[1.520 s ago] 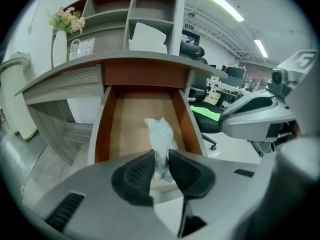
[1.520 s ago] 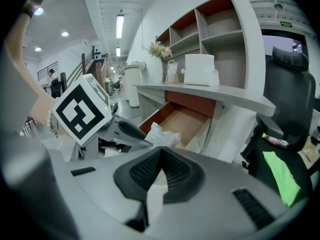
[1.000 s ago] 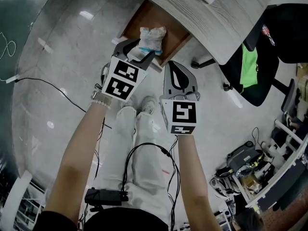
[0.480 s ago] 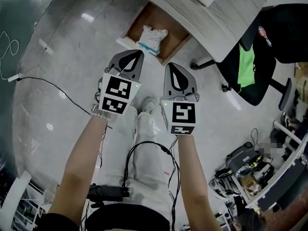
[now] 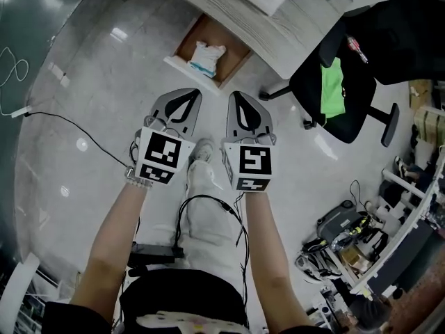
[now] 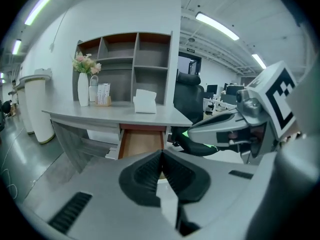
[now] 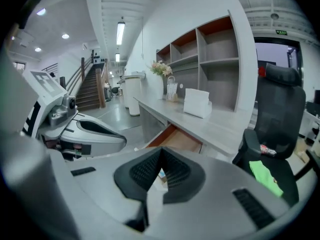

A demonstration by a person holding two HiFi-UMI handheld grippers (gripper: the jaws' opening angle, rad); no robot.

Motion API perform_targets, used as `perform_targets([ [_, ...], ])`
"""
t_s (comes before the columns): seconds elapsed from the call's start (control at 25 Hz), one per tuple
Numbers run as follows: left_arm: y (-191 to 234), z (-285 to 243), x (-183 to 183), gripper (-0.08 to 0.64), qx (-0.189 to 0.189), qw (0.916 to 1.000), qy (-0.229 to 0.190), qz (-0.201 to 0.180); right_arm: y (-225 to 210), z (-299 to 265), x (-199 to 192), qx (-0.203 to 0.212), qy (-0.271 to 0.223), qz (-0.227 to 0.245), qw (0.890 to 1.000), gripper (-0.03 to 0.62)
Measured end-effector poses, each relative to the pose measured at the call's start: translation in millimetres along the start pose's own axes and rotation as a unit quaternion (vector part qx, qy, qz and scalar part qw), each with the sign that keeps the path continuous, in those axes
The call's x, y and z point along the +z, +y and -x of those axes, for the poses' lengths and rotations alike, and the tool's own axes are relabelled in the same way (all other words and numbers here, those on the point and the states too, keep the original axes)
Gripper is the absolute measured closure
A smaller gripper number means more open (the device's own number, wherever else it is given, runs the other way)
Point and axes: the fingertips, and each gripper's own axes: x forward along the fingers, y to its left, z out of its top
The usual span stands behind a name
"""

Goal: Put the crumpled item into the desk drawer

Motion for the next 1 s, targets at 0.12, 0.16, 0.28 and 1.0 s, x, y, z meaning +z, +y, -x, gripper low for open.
perform_targets([
  [0.12, -8.4, 19.8, 15.8, 0.548, 0.001, 0.9999, -0.009, -0.013, 3.3, 18.0, 16.1, 0.000, -0.011, -0.012, 1.000, 0.588],
  [0.16, -10.8, 25.9, 21.2, 0.548, 0.002, 0.9998, -0.014, -0.013, 3.9, 24.7, 20.6, -0.001, -0.014, -0.014, 1.000, 0.588],
  [0.28, -15.7, 42.1, 37.8, 0.548, 0.005, 0.9997, -0.025, -0.007, 4.2, 43.9, 33.6, -0.004, -0.024, -0.014, 1.000, 0.588],
  [1.0, -43.0, 127.3, 155.9, 0.548, -0.013, 0.9924, -0.109, -0.056, 6.5, 138.7, 107.6, -0.003, -0.081, 0.035, 0.996, 0.588],
])
